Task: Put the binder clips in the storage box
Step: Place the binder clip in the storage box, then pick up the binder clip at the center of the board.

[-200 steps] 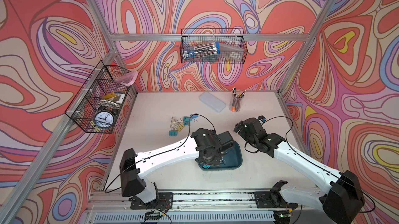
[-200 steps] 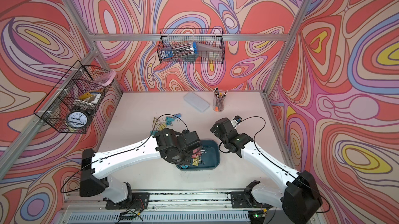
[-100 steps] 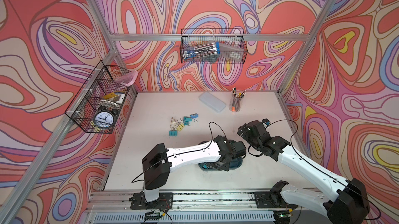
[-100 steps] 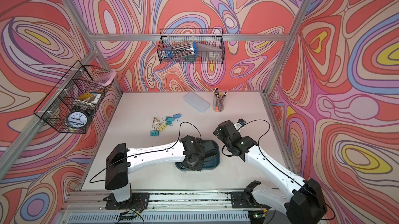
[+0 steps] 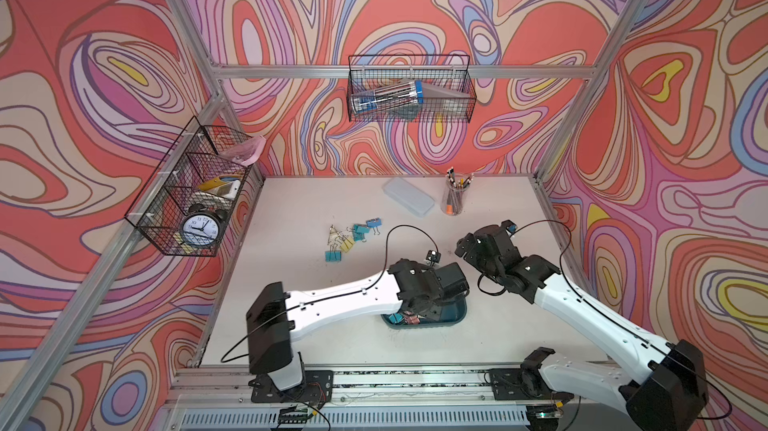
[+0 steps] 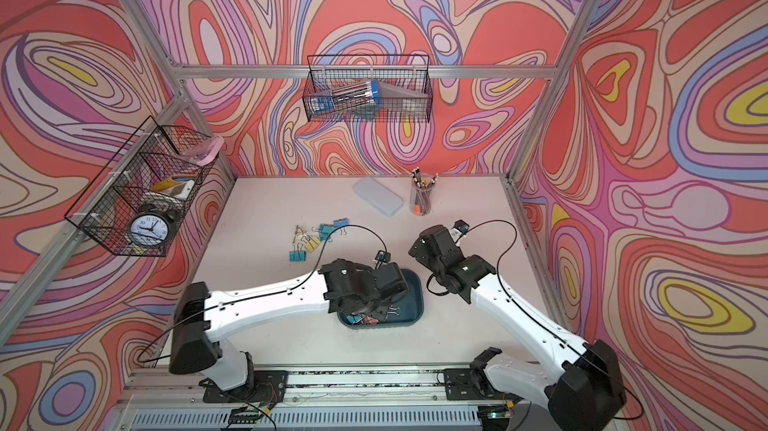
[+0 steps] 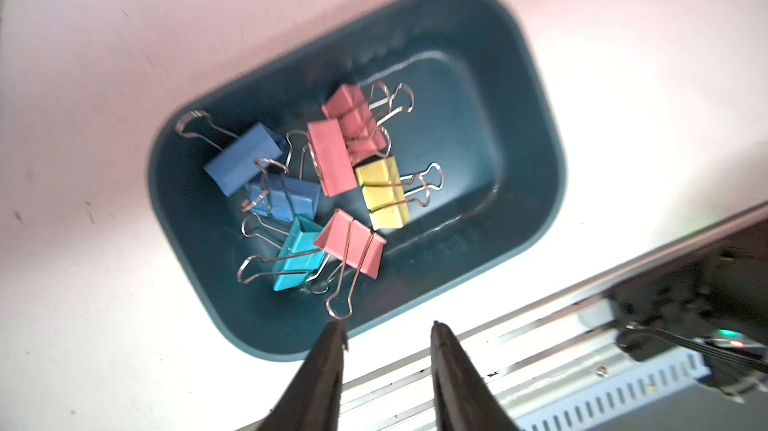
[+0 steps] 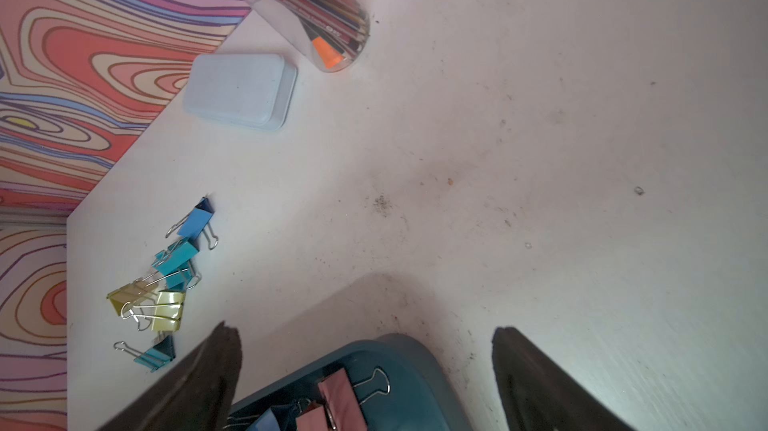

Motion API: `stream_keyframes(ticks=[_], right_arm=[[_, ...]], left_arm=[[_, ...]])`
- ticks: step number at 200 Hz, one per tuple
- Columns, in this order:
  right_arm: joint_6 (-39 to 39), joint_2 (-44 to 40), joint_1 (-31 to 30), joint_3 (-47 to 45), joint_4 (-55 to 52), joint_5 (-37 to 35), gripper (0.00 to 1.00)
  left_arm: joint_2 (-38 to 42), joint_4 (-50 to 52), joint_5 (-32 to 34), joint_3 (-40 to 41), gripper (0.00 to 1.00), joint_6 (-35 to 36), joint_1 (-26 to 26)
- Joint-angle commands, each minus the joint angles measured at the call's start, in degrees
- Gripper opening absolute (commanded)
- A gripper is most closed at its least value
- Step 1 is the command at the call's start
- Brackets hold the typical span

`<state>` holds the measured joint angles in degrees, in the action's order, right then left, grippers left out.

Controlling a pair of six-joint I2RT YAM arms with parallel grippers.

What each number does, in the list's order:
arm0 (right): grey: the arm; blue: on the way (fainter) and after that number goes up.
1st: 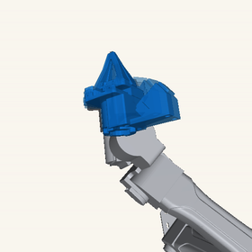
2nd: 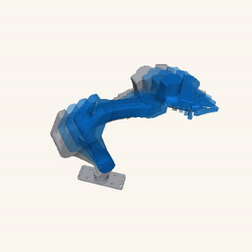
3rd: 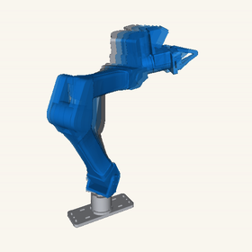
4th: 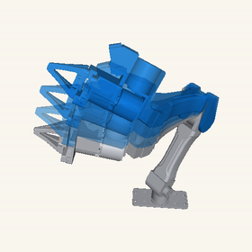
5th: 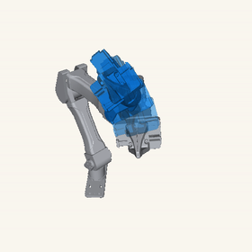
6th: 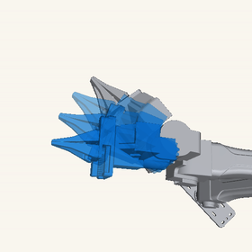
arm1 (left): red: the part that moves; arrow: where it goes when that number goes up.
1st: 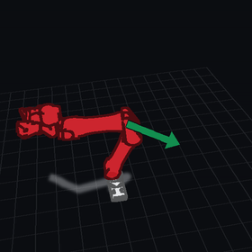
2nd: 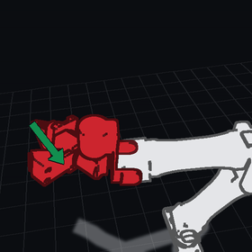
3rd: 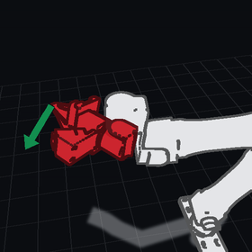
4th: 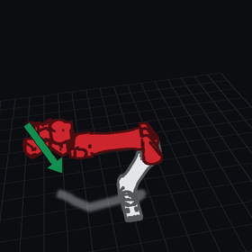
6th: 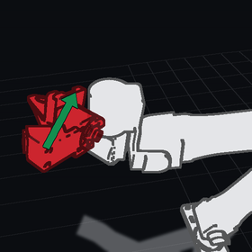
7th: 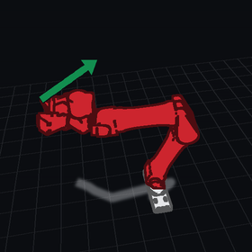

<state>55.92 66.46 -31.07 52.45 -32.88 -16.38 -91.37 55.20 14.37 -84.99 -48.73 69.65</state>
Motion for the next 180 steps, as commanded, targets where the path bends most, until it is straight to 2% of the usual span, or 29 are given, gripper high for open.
stream_keyframes(ticks=[1,18,32,66,87,106,117,126,136,153,180], right_arm=[[-8.8,3.4,0.2,4.7,4.1,8.3,0.9],[-12.3,7.3,-0.4,7.6,8.3,15.8,0.86],[-14.0,11.5,-1.7,10.7,10.4,18.8,0.84],[-16.4,23.4,-5.5,20.0,11.7,21.1,0.83],[-13.8,31.4,-5.9,25.9,12.0,22.0,0.82],[-9.3,38.6,-5.9,30.3,13.5,22.8,0.78],[-6.6,42.1,-5.9,32.3,15.3,23.0,0.78],[-4.7,45.0,-5.9,34.0,16.5,23.0,0.78],[-3.0,48.1,-5.9,36.1,17.5,23.1,0.8],[-0.4,53.2,-5.9,40.0,18.7,23.9,0.83],[2.9,58.9,-5.9,43.7,21.4,22.7,0.88]], left_arm=[[8.9,-1.3,11.0,-0.2,0.46,4.8,-0.5],[16.8,-3.2,18.3,2.4,0.44,7.4,-1.1],[23.6,-4.9,20.9,5.9,0.43,9.1,-3.6],[37.1,-9.2,12.5,16.4,0.43,12.7,-17.4],[41.9,-9.6,10.0,21.3,0.45,11.8,-22.8],[43.4,-9.5,6.5,24.2,0.55,10.8,-25.9],[43.5,-9.9,3.2,25.7,0.67,10.2,-27.6],[43.1,-10.8,-2.3,26.6,0.79,10.2,-29.7],[42.4,-11.4,-8.0,27.1,0.84,9.8,-32.2],[42.7,-12.7,-12.2,28.1,0.98,8.9,-34.2],[45.1,-14.1,-12.3,28.8,0.99,9.1,-35.1]])
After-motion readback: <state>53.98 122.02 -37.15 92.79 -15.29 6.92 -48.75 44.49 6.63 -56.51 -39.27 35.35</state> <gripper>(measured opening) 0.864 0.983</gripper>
